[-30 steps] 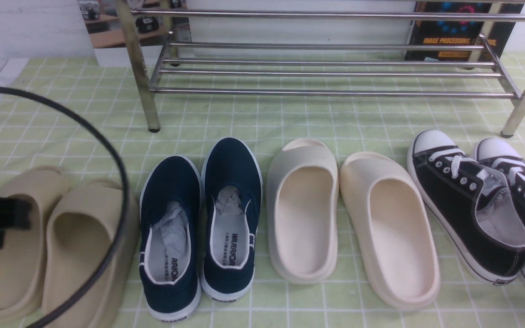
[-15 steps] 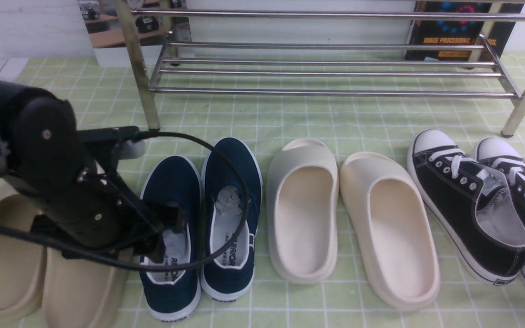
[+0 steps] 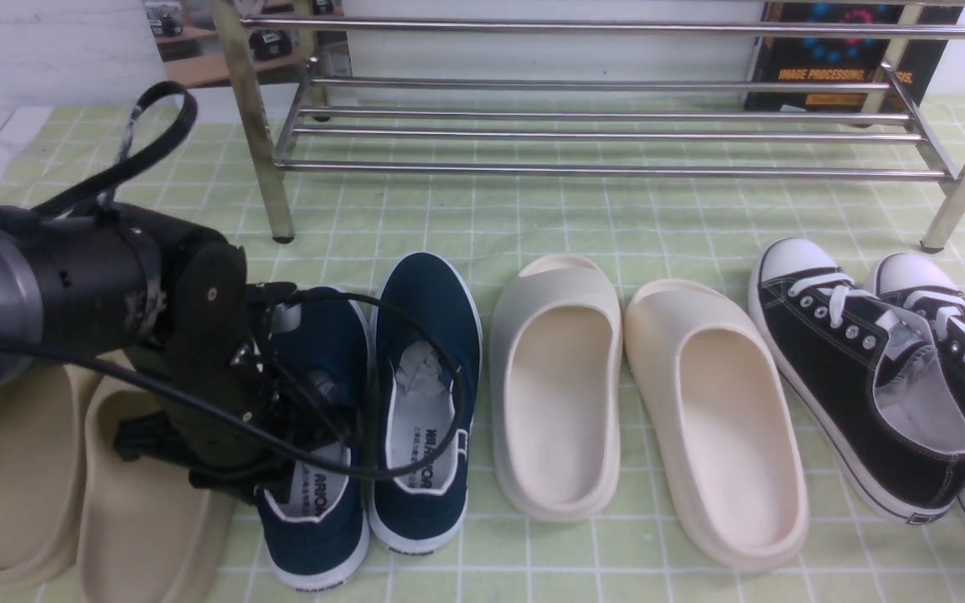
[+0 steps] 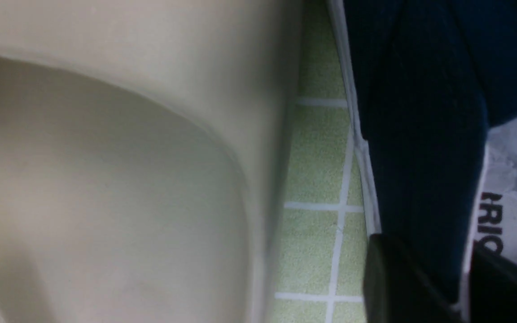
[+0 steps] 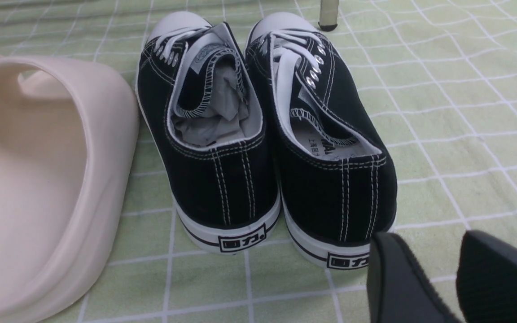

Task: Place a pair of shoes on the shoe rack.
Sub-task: Use the left arm to grab the shoe closest to it, then use the left arm to put a shoe into the shoe rack

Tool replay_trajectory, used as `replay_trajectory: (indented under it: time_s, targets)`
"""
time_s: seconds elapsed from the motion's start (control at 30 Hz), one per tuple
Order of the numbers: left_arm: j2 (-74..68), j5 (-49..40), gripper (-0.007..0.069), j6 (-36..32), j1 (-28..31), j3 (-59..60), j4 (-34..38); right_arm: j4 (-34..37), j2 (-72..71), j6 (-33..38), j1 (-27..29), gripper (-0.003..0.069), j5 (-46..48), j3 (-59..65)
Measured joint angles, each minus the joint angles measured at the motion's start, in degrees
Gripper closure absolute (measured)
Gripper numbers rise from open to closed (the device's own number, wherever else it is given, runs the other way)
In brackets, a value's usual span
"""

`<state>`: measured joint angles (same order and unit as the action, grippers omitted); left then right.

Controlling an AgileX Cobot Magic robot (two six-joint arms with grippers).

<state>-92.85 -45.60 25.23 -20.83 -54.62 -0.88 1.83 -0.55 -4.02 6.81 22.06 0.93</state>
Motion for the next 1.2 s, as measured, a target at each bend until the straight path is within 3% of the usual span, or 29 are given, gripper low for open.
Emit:
replay_trajectory:
  time_s: [0.07,0.3,0.47,0.87,1.2]
  targets:
    - [0.6,-1.5,0.0603,0.0,0.0,-0.8,-0.1,0.0,0.0,0.0,0.0,0.0414,0.0,0.0]
    - [8.6,-14.0,0.0607,-2.5,0.0,-9.2,-0.4,0.0,0.0,0.0,0.0,0.0414,0.0,0.0]
    - [9.9,-16.2,0.0607,-4.1,0.0,-17.7,0.0,0.0,0.0,0.0,0.0,0.0414,0.0,0.0]
    - [-7.6,-16.7,0.0607,-5.4,0.7,-35.9,-1.3,0.0,0.0,0.0,0.0,0.0414,0.0,0.0]
    - [-22.0,-16.2,0.0607,-5.6,6.3,-55.2,0.9,0.0,0.0,0.0,0.0,0.0414,0.0,0.0]
